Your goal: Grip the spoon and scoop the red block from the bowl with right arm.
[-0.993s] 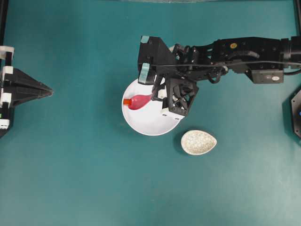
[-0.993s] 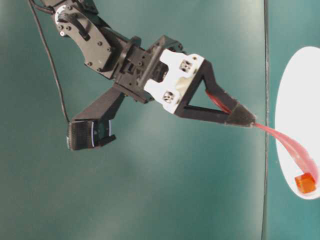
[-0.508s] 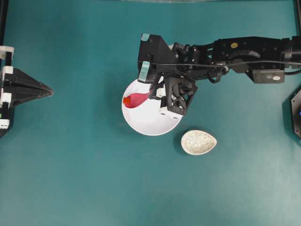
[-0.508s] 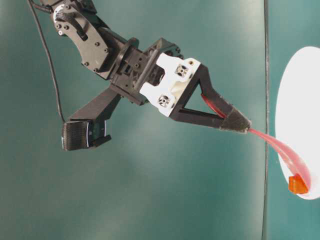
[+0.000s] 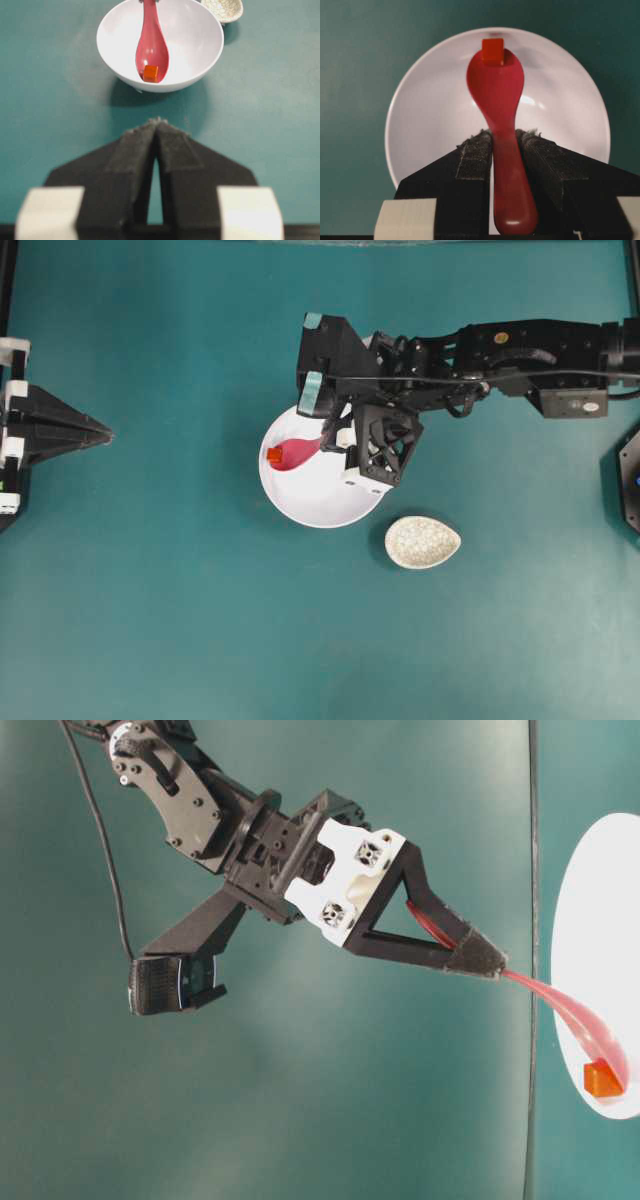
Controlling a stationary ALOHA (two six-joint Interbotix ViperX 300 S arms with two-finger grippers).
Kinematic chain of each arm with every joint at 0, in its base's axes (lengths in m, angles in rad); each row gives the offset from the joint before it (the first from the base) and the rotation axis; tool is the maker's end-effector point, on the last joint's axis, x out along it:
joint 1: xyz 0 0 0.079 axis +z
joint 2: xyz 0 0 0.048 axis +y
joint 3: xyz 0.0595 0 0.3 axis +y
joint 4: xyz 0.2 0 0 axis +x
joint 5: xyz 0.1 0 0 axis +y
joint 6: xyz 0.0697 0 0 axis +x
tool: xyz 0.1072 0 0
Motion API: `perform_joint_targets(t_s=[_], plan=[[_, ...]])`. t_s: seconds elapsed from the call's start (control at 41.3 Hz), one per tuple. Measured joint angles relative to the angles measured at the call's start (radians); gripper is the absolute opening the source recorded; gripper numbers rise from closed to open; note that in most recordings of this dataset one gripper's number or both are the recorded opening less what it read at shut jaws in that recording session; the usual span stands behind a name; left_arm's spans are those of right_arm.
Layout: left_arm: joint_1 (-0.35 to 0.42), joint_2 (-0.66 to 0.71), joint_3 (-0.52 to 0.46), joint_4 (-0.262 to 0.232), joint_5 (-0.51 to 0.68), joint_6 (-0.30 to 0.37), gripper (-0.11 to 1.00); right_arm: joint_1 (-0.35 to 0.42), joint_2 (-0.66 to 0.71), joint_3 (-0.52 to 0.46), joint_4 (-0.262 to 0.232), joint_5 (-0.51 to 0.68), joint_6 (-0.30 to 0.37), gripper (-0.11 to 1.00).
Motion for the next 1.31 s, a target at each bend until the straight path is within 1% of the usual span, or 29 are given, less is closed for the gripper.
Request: perform_joint_targets(t_s=[0.266, 0.363, 0.775, 0.896, 1.017, 1.162, 1.308], plan=[[-0.002, 0.0, 0.0, 0.0, 0.0, 0.0, 0.0, 0.0, -0.021, 0.026, 0.002, -0.005, 0.0, 0.25], [0.0, -0.002, 0.0, 0.002, 0.0, 0.0, 0.0, 0.003, -0.032, 0.044, 0.002, -0.025, 0.0, 0.25], [0.0, 0.0, 0.0, 0.0, 0.0, 0.0, 0.0, 0.014, -0.137, 0.193, 0.005, -0.23, 0.0, 0.25], [0.0, 0.0, 0.002, 0.0, 0.0, 0.0, 0.0, 0.026, -0.175, 0.255, 0.005, -0.325, 0.0, 0.25], [0.0, -0.002, 0.002, 0.0, 0.0, 0.0, 0.0, 0.048, -0.215, 0.336, 0.005, -0.46, 0.0, 0.25], [0.0, -0.002, 0.002, 0.0, 0.0, 0.0, 0.0, 0.074, -0.249, 0.428, 0.025, -0.609, 0.011, 0.25], [0.0, -0.008, 0.002, 0.0, 0.009, 0.0, 0.0, 0.089, -0.264, 0.518, 0.037, -0.726, 0.021, 0.25]])
